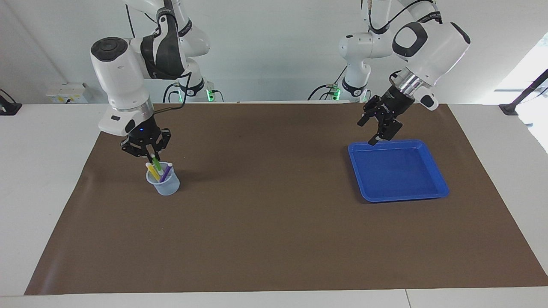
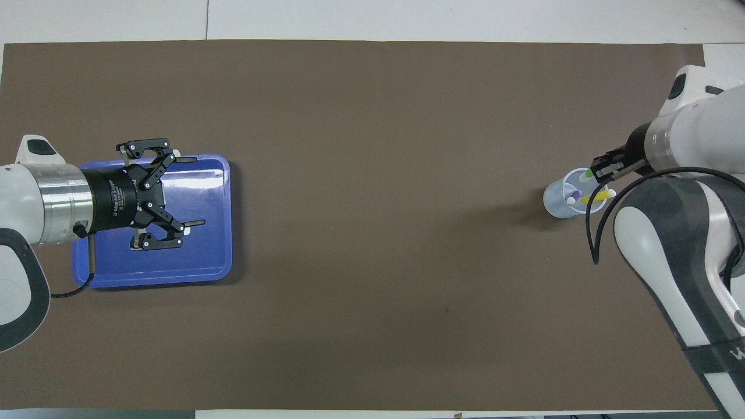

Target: Transfer and insert pens with both arms

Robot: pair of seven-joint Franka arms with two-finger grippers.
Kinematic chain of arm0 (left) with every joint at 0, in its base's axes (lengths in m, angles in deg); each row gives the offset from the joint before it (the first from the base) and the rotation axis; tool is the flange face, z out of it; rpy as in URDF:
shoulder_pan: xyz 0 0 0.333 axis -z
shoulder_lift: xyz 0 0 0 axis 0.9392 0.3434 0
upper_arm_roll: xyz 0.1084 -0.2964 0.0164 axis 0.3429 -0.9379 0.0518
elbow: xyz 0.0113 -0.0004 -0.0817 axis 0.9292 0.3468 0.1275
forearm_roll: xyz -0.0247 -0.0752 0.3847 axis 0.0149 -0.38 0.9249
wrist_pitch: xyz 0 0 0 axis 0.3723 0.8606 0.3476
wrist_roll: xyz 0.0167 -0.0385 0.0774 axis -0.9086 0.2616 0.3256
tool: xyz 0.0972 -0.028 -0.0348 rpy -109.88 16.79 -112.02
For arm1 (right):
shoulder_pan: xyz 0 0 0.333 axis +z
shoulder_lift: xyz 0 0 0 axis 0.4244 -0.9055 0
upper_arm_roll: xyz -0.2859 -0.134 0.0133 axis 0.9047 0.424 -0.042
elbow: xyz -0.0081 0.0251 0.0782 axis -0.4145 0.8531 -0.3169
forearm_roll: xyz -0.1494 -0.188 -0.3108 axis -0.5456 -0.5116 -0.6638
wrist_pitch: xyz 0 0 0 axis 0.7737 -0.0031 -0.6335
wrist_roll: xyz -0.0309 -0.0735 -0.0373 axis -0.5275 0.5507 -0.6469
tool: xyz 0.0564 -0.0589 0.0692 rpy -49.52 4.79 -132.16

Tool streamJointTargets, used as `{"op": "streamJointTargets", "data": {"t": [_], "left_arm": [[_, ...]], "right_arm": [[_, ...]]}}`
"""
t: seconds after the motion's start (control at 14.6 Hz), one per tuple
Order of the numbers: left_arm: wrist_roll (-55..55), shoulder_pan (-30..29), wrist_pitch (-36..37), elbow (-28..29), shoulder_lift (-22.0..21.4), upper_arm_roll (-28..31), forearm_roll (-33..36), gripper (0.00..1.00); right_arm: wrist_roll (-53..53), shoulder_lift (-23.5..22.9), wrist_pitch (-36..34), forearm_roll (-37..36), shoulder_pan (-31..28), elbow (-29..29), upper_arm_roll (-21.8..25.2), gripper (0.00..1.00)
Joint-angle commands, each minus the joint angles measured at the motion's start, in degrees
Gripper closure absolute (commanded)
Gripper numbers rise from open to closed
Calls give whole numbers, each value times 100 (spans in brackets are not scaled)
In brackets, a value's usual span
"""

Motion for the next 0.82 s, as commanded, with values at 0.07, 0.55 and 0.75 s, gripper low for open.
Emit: {"op": "streamJointTargets", "data": {"t": [0.07,0.55,0.75], "left_arm": [[-714,-124,72,-114,88,-16,200,0],[-2357,-370,563,-736,403,-7,1271,0],[-3183,-388,1240,-1317,649,167,1877,0]], "right_arm": [[24,208,521,-11,-13,543,4,100],[-3,173,987,683,-21,1044,136,100],[-3,138,1198,754,-21,1211,189,100]]}}
